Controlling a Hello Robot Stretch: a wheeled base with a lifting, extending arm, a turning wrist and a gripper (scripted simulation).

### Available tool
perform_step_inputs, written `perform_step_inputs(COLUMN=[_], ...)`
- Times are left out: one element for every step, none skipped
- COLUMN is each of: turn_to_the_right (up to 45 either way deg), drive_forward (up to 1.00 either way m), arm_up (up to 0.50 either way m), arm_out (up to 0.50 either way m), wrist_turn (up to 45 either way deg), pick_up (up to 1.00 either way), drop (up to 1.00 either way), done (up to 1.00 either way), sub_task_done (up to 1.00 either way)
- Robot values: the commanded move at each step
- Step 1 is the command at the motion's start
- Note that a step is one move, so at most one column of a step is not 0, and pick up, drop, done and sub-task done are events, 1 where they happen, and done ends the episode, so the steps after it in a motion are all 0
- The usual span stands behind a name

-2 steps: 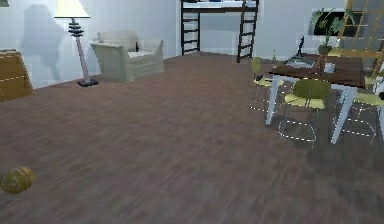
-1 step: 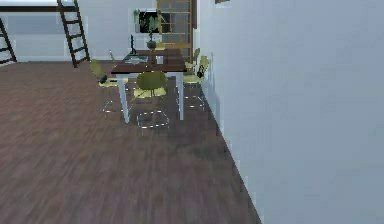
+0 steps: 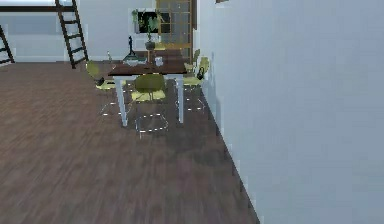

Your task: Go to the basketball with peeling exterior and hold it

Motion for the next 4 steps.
perform_step_inputs(turn_to_the_right=[-45.0,-45.0,0.0,-6.0], drive_forward=[0.00,0.00,1.00,0.00], arm_up=[0.00,0.00,0.00,0.00], arm_out=[0.00,0.00,0.00,0.00], wrist_turn=[0.0,0.0,0.0,0.0], pick_up=[0.00,0.00,0.00,0.00], drop=[0.00,0.00,0.00,0.00], done=[0.00,0.00,0.00,0.00], sub_task_done=[0.00,0.00,0.00,0.00])
